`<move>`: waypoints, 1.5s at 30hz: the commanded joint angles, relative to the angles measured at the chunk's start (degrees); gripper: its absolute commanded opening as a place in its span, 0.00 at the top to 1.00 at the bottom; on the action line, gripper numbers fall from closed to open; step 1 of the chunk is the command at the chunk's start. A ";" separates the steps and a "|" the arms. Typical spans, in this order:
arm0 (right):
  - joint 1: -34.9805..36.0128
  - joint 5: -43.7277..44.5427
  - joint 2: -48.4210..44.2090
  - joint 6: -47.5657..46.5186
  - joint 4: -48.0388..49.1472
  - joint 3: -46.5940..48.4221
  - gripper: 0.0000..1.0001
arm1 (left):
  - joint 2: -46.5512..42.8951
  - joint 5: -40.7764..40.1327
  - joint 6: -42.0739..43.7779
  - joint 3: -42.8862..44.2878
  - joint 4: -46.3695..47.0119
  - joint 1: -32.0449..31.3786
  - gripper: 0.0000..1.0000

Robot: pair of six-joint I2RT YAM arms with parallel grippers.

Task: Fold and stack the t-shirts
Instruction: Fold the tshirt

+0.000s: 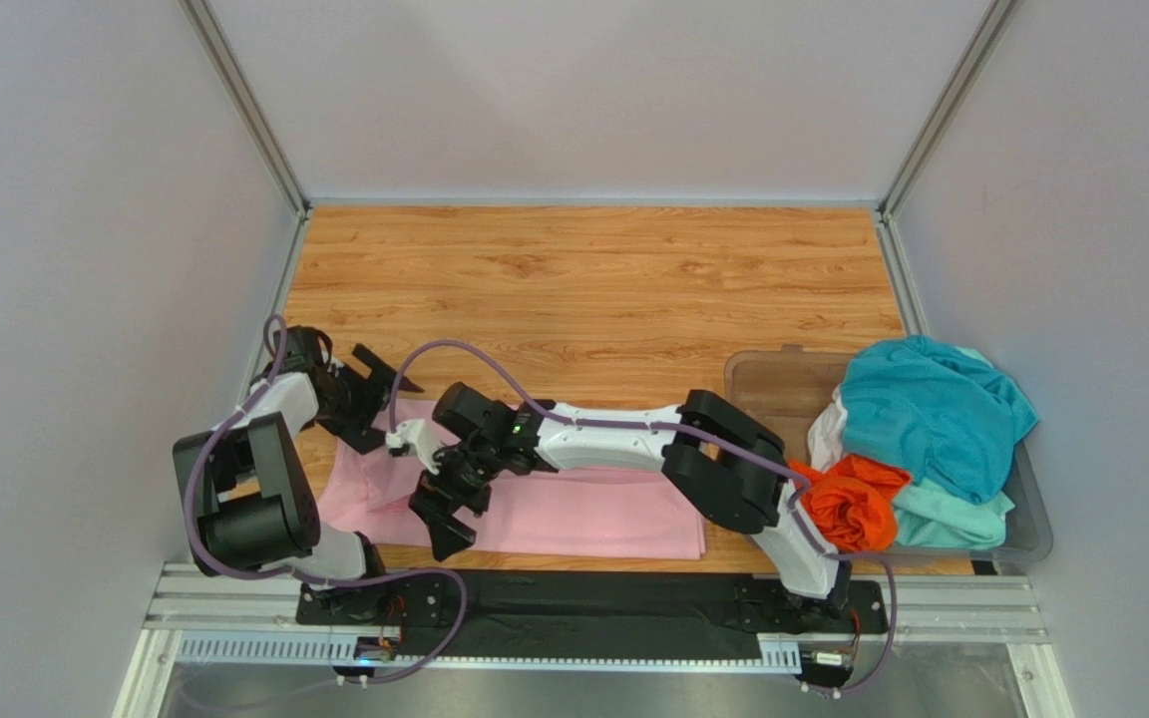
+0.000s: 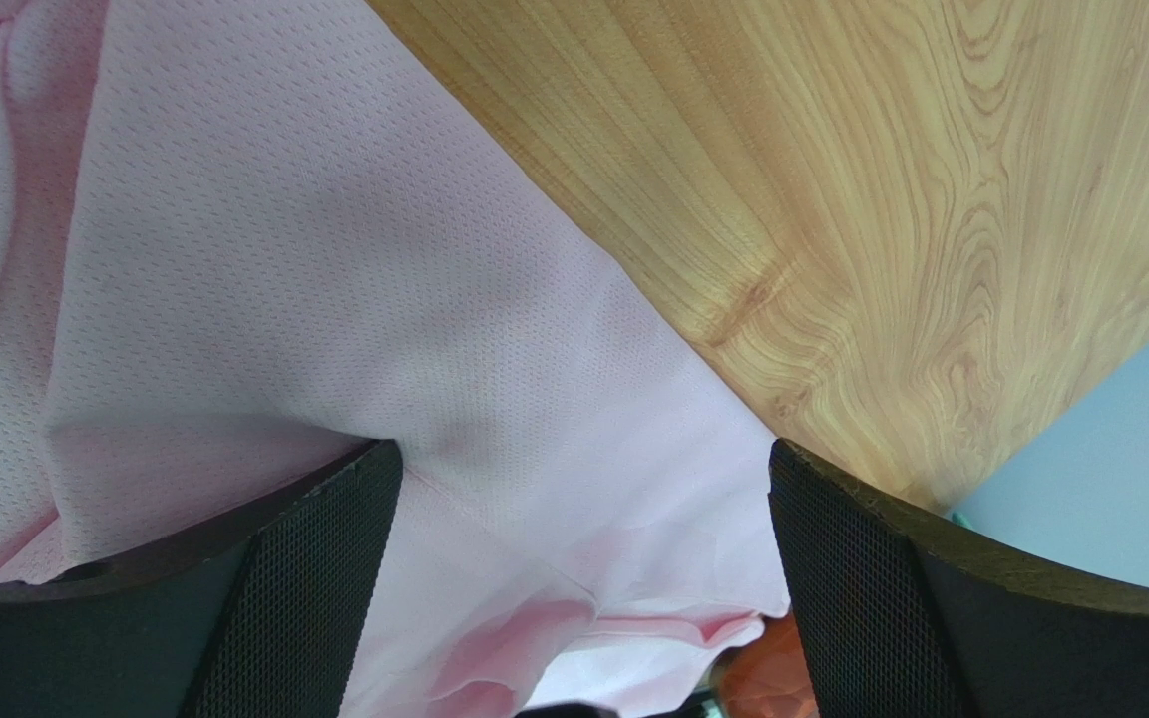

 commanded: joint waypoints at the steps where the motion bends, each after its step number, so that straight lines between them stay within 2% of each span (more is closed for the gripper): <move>1: 0.32 4.37 -8.35 -1.78 2.79 -0.74 0.00 | -0.71 -5.37 2.57 -1.73 -0.78 0.59 0.00; 6: -0.55 12.63 -7.23 0.06 3.06 3.47 0.00 | -2.03 -5.64 2.84 -1.99 -0.87 0.50 0.00; 10: -3.36 9.92 -0.47 1.38 2.80 11.80 0.00 | -2.03 -5.28 2.92 -2.17 -0.61 0.50 0.00; 14: -3.55 8.34 5.43 1.12 2.62 16.12 0.00 | -1.42 -5.63 3.10 -2.17 -0.34 0.59 0.00; 17: -3.90 7.89 7.46 1.30 2.45 15.96 0.00 | -1.15 -8.35 3.63 -1.99 -1.40 0.50 0.00; 22: -3.90 5.35 5.79 1.03 2.01 11.49 0.00 | -0.27 -8.54 3.89 -0.76 -1.75 0.59 0.00; 25: -3.46 3.07 2.46 1.56 2.18 6.13 0.00 | -0.36 -9.24 3.98 -0.76 -1.84 0.59 0.00; 31: -1.00 5.78 -7.38 2.52 3.85 -5.20 0.00 | 0.34 -10.91 4.24 0.03 -2.45 0.59 0.00; 36: 0.50 10.61 -15.82 2.87 4.38 -10.49 0.00 | -0.36 -9.33 4.15 0.64 -2.63 0.50 0.00; 41: -0.03 27.53 -24.68 9.45 2.11 -13.92 0.00 | -7.28 -6.08 2.75 0.21 -2.80 0.24 0.00; 44: -1.34 37.03 -30.30 14.37 -0.45 -18.29 0.00 | -13.35 -6.25 1.96 -0.32 -4.99 -1.86 0.00; 45: -1.96 37.69 -31.72 15.61 -0.63 -19.88 0.00 | -14.67 -6.69 1.96 -0.58 -5.96 -4.22 0.00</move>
